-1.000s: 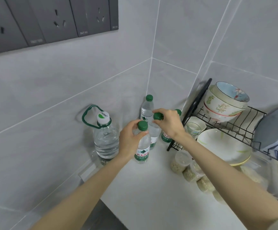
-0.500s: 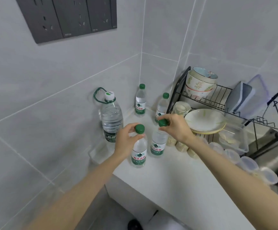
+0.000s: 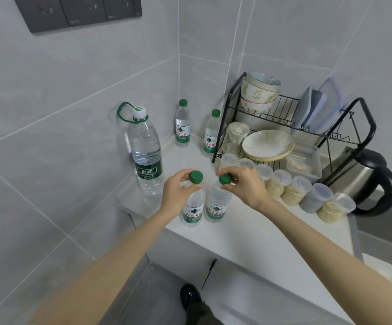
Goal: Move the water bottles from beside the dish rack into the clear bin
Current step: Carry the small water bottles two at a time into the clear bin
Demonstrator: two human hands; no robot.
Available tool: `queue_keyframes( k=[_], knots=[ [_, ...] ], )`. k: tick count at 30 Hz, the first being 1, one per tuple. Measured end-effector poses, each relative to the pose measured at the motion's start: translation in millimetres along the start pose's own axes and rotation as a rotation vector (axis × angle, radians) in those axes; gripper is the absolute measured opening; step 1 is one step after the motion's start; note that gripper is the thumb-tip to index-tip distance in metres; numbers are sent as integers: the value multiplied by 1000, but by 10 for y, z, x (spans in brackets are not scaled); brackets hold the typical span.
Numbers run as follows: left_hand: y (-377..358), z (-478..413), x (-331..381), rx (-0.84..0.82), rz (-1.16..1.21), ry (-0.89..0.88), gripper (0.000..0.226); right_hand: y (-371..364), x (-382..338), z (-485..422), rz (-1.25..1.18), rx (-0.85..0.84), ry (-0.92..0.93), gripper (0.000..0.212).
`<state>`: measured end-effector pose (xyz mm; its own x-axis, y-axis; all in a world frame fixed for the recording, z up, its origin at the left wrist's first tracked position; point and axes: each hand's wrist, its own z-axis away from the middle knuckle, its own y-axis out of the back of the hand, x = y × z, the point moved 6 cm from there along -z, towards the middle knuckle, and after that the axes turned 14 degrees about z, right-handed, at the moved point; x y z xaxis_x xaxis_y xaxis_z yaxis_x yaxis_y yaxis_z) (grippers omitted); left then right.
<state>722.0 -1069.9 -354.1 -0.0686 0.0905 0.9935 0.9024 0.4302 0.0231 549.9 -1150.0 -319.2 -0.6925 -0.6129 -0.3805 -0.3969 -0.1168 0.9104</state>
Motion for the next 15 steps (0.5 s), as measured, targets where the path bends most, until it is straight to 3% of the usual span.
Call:
queue_keyframes(
  k=[6, 15],
  knots=[
    [-5, 136, -145, -29, 44, 56, 46, -167, 61, 125, -189, 10, -12, 50],
    [53, 228, -654, -99, 83, 141, 77, -658, 269, 261, -457, 103, -202, 89]
  ],
)
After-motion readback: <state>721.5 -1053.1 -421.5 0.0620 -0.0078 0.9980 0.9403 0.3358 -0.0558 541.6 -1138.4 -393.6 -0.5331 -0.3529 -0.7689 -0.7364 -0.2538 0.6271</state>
